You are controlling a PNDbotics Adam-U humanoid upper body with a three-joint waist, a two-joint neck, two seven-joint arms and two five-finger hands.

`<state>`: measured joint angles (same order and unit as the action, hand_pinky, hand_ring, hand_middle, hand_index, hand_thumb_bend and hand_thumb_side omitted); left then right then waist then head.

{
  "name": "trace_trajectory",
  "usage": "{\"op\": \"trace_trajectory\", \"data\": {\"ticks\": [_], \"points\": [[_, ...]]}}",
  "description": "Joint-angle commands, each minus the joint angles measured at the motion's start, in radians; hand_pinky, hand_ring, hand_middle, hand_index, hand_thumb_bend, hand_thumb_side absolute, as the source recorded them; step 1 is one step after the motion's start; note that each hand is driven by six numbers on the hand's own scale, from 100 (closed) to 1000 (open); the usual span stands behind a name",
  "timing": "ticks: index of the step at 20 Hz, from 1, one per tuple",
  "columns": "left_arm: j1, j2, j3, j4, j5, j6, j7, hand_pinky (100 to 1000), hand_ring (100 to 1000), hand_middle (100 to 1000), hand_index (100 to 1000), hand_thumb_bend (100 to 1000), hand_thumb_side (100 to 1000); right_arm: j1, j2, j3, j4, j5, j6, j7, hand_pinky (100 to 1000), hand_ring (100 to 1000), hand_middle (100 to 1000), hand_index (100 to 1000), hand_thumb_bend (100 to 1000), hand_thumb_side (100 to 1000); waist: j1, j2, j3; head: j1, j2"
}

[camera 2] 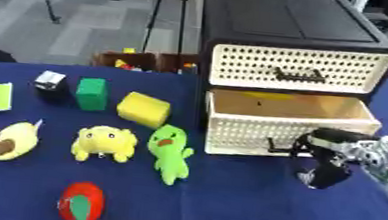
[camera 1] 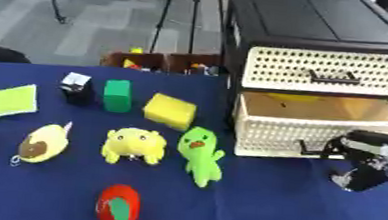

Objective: Pick up objects from table and place into drawer.

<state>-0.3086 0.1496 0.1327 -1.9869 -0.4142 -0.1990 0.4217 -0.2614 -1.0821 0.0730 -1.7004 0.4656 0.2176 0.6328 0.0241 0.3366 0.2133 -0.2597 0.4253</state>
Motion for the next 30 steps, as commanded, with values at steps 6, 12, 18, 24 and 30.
{"op": "trace_trajectory", "data": {"ticks": [6,12,18,24,30], "points": [[-0.008,0.015,0.009,-0.013,-0.001,0.003,0.006,457,653,647,778,108,784,0.112,-0.033,-0.023,-0.153,0.004,0.028,-0.014,100,314,123,748,100,216,0.005,-0.016,-0.006,0.013,-0.017],[-0.009,0.013,0.008,-0.013,-0.001,0.004,0.006,457,654,647,780,106,785,0.147,-0.023,-0.034,-0.205,0.023,0.051,-0.035,100,316,122,858,100,223,0.006,-0.017,-0.009,0.016,-0.02],[-0.009,0.012,0.008,-0.013,0.0,0.004,0.005,456,653,647,779,103,783,0.182,0.001,-0.058,-0.286,0.06,0.089,-0.085,100,319,121,885,100,236,0.007,-0.016,-0.012,0.02,-0.02],[-0.007,0.01,0.007,-0.013,0.0,0.004,0.004,456,657,647,779,101,783,0.193,0.01,-0.061,-0.299,0.097,0.115,-0.117,100,319,122,928,100,247,0.008,-0.017,-0.02,0.016,-0.022],[-0.003,0.007,0.006,-0.013,0.002,0.007,0.002,455,657,647,778,100,782,0.191,0.015,-0.057,-0.3,0.103,0.115,-0.153,100,315,120,988,100,251,0.009,-0.014,-0.02,0.012,-0.026]]}}
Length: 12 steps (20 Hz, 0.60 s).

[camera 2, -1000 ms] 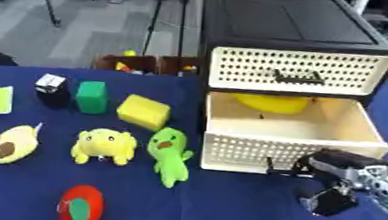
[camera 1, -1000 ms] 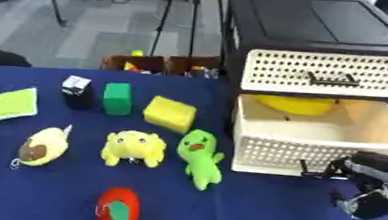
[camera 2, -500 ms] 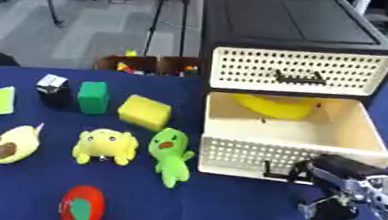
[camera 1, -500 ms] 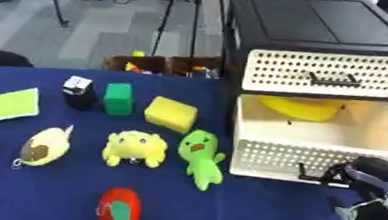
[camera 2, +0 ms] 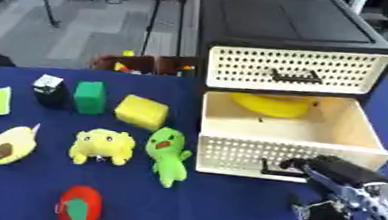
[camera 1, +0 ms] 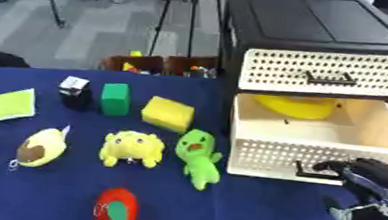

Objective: Pick up objects from table and place into drawer.

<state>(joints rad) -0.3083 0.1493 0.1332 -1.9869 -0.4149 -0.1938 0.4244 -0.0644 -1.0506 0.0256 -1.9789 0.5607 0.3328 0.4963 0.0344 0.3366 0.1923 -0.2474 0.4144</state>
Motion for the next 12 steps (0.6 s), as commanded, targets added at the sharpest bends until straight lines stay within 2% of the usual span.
{"op": "trace_trajectory", "data": {"ticks": [1,6,12], "points": [[-0.004,0.008,0.006,-0.013,0.002,0.002,0.0,454,658,647,777,100,782,-0.006,-0.014,-0.013,-0.021,0.017,-0.002,-0.024,100,315,120,989,100,253,-0.001,-0.014,0.001,0.0,-0.014],[-0.001,0.008,0.007,-0.013,0.002,0.003,0.0,453,658,647,777,100,782,-0.006,-0.005,-0.034,-0.021,0.07,-0.04,-0.052,100,316,118,991,100,259,-0.001,-0.012,-0.001,0.005,-0.013],[0.0,0.01,0.009,-0.013,0.0,0.004,0.003,455,660,649,780,100,782,-0.019,0.008,-0.074,-0.021,0.098,-0.107,-0.126,100,318,112,987,100,276,0.001,-0.012,-0.005,0.008,-0.008]]}}
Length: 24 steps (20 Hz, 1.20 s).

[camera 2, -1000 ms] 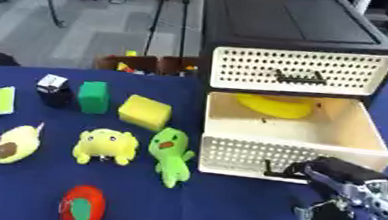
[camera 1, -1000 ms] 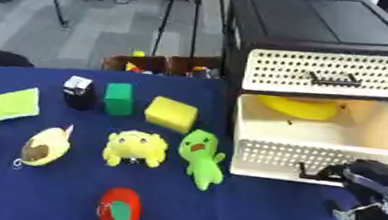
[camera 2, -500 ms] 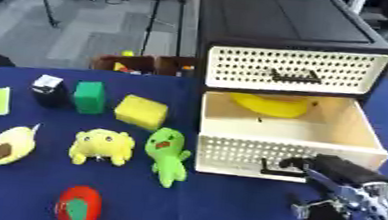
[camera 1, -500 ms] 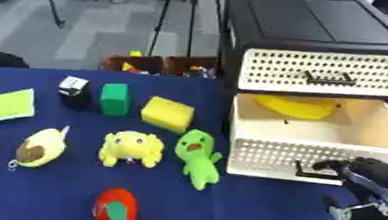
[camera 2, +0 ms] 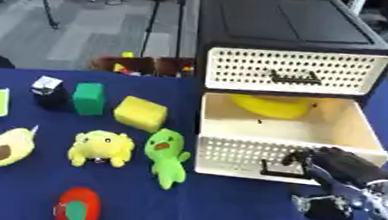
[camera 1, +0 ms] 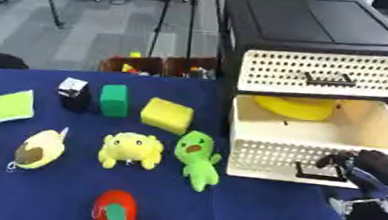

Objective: Pick up objects from table and place into drawer.

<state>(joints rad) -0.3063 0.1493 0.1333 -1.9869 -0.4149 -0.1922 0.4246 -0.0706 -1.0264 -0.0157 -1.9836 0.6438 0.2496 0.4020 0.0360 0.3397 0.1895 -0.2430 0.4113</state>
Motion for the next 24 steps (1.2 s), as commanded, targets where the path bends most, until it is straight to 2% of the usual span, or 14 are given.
{"op": "trace_trajectory", "data": {"ticks": [1,3,4,14,19,24], "points": [[-0.002,0.01,0.009,-0.013,0.0,0.002,0.004,454,660,649,780,100,782,-0.016,-0.014,-0.041,-0.016,0.016,-0.035,-0.049,100,319,112,987,100,278,-0.001,-0.016,-0.004,0.006,-0.003],[-0.001,0.01,0.009,-0.013,0.0,0.003,0.004,454,660,649,780,100,782,-0.02,-0.013,-0.054,-0.016,0.017,-0.049,-0.076,100,319,112,986,100,304,-0.002,-0.017,-0.006,0.008,-0.002],[-0.001,0.01,0.009,-0.013,0.0,0.003,0.004,454,661,649,779,100,782,-0.021,-0.013,-0.059,-0.016,0.019,-0.054,-0.087,100,319,112,985,100,284,-0.002,-0.017,-0.007,0.009,-0.001],[0.002,0.013,0.012,-0.013,-0.002,0.005,0.004,454,662,649,777,100,780,-0.026,0.003,-0.131,-0.016,0.036,-0.16,-0.209,100,318,106,975,100,296,-0.003,-0.016,-0.012,0.041,0.003],[0.001,0.013,0.013,-0.013,-0.003,0.006,0.006,455,663,650,778,100,777,0.003,0.018,-0.135,-0.016,0.031,-0.172,-0.211,100,319,105,966,100,297,-0.004,-0.015,-0.013,0.044,0.003],[0.002,0.013,0.014,-0.013,-0.004,0.007,0.008,455,663,652,780,100,777,-0.015,0.028,-0.168,-0.016,0.012,-0.198,-0.281,100,316,103,964,100,292,-0.003,-0.016,-0.014,0.048,0.004]]}}
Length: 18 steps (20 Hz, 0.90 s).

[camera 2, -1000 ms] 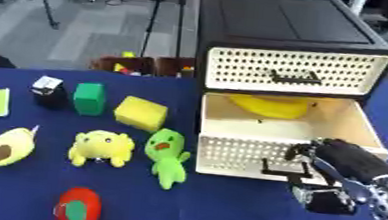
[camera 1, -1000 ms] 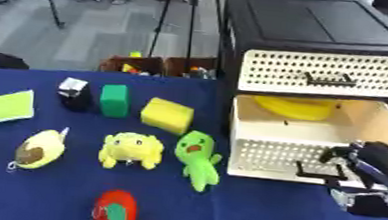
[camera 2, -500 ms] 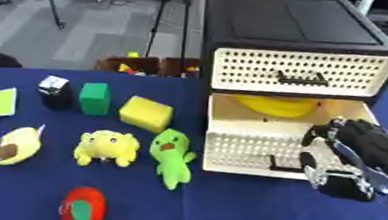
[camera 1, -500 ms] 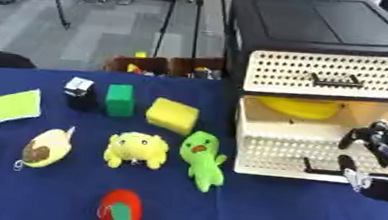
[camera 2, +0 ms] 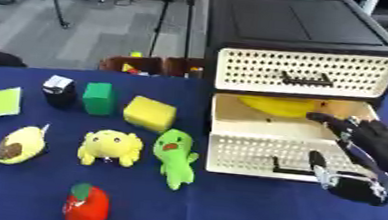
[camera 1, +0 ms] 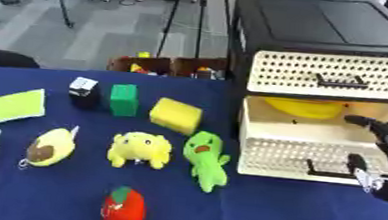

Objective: Pick up objects from table and place into drawer.

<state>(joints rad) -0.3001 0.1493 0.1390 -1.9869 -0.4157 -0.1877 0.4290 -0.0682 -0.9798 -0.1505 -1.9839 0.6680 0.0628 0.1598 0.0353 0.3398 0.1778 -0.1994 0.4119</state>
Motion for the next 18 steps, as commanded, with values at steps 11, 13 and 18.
{"op": "trace_trajectory", "data": {"ticks": [11,13,18], "points": [[-0.011,0.025,0.017,-0.013,-0.024,0.014,0.026,459,671,674,796,110,766,-0.101,0.023,-0.111,-0.016,-0.102,-0.156,-0.692,100,331,131,947,100,234,0.005,-0.013,-0.002,0.084,0.012],[-0.019,0.037,0.02,-0.013,-0.044,0.022,0.035,464,679,694,811,133,759,-0.113,0.036,-0.102,-0.016,-0.083,-0.172,-0.832,100,367,177,948,100,329,0.007,-0.012,0.0,0.109,0.015],[-0.051,0.111,0.037,-0.013,-0.145,0.085,0.067,493,723,753,863,261,771,-0.172,0.073,-0.076,-0.016,-0.067,-0.259,-1.052,239,483,332,937,100,686,0.014,-0.012,0.006,0.159,0.027]]}}
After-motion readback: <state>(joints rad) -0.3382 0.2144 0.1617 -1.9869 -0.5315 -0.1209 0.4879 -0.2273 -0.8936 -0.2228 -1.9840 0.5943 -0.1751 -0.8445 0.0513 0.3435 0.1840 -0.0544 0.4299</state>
